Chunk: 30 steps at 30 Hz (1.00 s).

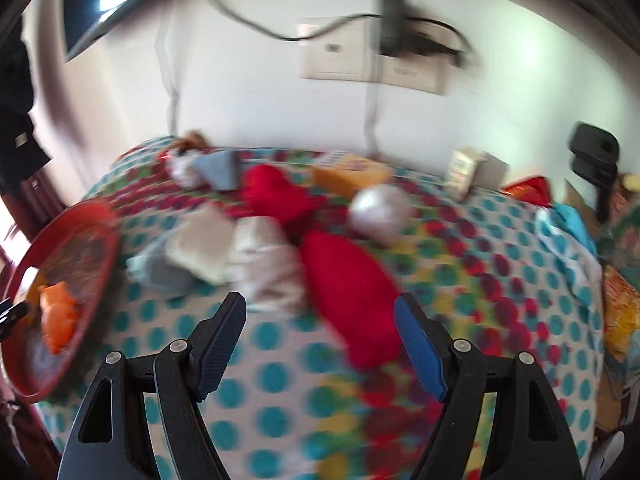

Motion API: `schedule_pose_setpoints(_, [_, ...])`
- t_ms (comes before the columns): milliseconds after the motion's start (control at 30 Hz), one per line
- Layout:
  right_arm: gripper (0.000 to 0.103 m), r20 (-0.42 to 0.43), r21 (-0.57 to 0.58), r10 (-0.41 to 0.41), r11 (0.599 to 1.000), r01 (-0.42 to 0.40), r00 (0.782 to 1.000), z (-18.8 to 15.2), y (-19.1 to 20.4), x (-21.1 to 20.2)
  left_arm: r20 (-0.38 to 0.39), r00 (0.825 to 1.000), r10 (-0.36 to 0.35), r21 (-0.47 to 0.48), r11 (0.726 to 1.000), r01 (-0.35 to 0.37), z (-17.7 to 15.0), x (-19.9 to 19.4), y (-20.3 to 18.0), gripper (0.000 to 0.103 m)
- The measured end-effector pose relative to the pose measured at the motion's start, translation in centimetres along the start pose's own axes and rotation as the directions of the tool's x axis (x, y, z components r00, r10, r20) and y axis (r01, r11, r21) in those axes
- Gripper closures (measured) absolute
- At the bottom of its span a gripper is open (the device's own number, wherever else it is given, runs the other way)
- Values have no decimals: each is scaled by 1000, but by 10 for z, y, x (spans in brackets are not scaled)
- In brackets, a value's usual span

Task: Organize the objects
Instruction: 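Grasp the red sock with the right gripper while the left gripper grasps the grey sock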

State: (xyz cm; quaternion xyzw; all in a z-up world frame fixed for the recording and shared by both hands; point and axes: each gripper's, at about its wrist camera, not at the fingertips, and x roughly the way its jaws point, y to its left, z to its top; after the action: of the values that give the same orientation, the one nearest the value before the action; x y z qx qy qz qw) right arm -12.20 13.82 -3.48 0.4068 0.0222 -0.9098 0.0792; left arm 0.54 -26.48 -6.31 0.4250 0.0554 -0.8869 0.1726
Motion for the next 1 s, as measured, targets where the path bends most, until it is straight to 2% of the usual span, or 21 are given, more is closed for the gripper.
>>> schedule_pose_setpoints(233, [28,-45,-18,36,999,-37,998,3,-16,36,35,999,-32,43,999,31,1,-8,-13,40])
schedule_pose_setpoints(367, [29,-60,-37,29,999,-31,998,6,-14,56,16,999,-31,95,995,29,5,-14,-31,40])
schedule_pose_setpoints(467, [28,-77,-31,46,998,-48,996,5,-15,67,16,998,-60,127,990,57,13,-24,-47,40])
schedule_pose_setpoints(500, [30,-69,-30,60,998,-62,996,4,-15,67,7,996,-88,137,987,86,18,-28,-56,40])
schedule_pose_setpoints(567, [52,-68,-9,104,994,-105,992,3,-19,68,-2,993,-114,152,982,113,26,-32,-69,40])
schedule_pose_setpoints(633, [66,-72,16,129,992,-128,989,1,-23,67,0,989,-149,178,973,146,36,-37,-90,40])
schedule_pose_setpoints(833, [74,-37,70,96,993,-94,995,-17,-45,42,-19,981,-194,313,930,190,55,-35,-172,35])
schedule_pose_setpoints(967, [75,-15,69,78,995,-77,997,-35,-57,25,-78,974,-214,383,895,227,58,-13,-223,35])
schedule_pose_setpoints(1000, [75,-10,77,82,994,-81,997,-39,-60,23,-96,975,-200,395,891,222,58,-5,-234,35])
